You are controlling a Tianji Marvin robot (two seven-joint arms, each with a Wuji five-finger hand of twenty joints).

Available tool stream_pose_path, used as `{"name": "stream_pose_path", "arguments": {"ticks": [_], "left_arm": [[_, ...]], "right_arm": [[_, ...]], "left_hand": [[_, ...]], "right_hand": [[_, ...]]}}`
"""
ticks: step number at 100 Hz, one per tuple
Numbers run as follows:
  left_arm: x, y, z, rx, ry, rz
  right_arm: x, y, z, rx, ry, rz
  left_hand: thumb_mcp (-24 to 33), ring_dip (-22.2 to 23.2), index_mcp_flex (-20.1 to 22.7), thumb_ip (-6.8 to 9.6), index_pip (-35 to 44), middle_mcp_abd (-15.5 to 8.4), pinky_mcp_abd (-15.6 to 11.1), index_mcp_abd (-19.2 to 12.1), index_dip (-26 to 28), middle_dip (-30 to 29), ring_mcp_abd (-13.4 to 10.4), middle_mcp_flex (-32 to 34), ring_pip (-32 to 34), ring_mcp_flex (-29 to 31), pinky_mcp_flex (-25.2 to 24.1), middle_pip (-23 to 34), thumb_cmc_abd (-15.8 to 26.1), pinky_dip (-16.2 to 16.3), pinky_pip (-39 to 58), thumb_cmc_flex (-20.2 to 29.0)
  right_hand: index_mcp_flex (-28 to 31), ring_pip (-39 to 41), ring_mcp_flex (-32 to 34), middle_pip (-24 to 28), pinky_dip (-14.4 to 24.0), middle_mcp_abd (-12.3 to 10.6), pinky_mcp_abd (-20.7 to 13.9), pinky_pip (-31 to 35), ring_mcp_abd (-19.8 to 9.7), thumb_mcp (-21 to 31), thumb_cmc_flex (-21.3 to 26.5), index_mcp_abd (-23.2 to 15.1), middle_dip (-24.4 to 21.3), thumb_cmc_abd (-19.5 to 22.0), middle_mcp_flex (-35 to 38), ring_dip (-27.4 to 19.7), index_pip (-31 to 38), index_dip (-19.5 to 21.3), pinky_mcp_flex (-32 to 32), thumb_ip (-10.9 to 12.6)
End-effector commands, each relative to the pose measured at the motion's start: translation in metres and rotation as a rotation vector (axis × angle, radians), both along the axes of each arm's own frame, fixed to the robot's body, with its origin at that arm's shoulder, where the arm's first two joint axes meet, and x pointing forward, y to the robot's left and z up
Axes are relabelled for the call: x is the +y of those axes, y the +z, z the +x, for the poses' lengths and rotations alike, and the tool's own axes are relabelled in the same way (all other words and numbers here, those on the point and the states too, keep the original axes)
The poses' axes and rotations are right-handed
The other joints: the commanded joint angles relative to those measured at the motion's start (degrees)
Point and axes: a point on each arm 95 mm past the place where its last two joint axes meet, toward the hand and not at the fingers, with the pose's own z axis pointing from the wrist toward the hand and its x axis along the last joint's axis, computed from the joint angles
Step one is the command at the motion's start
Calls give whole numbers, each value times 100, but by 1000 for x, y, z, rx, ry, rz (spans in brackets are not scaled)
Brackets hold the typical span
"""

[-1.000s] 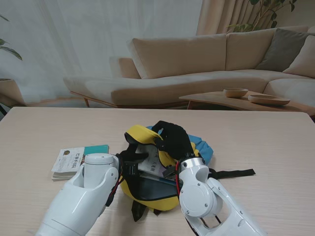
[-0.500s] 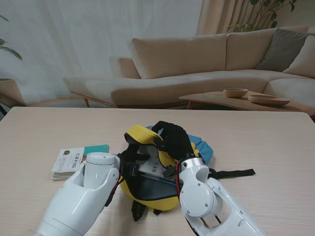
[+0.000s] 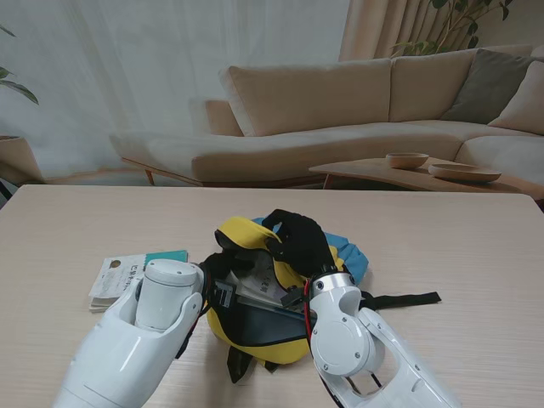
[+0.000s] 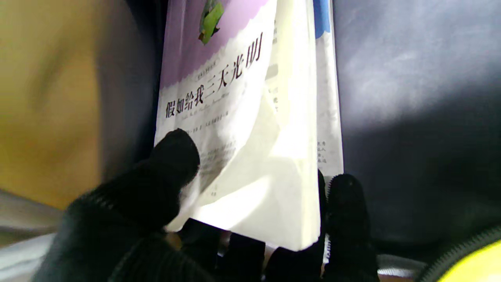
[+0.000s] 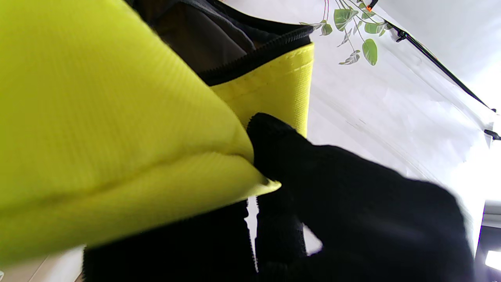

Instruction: Pack books into the school bag then zip close the school bag

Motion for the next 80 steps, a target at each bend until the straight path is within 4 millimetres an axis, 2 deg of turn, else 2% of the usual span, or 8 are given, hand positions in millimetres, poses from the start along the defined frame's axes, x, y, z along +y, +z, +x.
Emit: {"name": "stream_pose_path", "arguments": {"ticks": [1,18,47,80], "left_arm": [[-2,7,-3,-5,-17,-9],[-1,16,-4,-18,-27,16],[5,28,-12,-49,-32,64],[16,41,-27,-118,-66,75]], "right_arm": [[5,2,-3,1,19,17],[5,2,-3,1,17,21],[3,3,-1,2,10,32],[2,3,0,3,9,37]], "left_hand": [[-69,-415,-78,167,-234,58,-137,-32,-231,-112,-13,-169,-654,-343,-111,-45,-11,-195,-138,-131],[-103,-398,-110,175,-359,70,-181,21,-290,-111,-13,-292,-649,-367,-124,-81,36,-207,-138,-165],[-263,-487,-76,198,-1107,55,-263,68,-559,-234,-40,-514,-872,-637,-333,-411,124,-356,-432,-154],[-394,-450,-48,206,-861,56,-247,44,-352,-155,-20,-453,-854,-590,-339,-337,212,-335,-428,-91]], "right_hand": [[407,38,112,146,-31,-115,-150,433,5,257,681,-917,-16,794,38,65,1162,356,95,404],[418,35,113,148,-31,-123,-150,433,8,261,678,-909,-14,792,47,65,1157,357,95,403],[431,27,122,143,-32,-109,-143,427,32,273,682,-913,-13,773,49,63,1153,365,94,404],[432,26,122,143,-34,-108,-127,420,32,279,684,-912,-10,775,49,65,1149,373,95,402]]}}
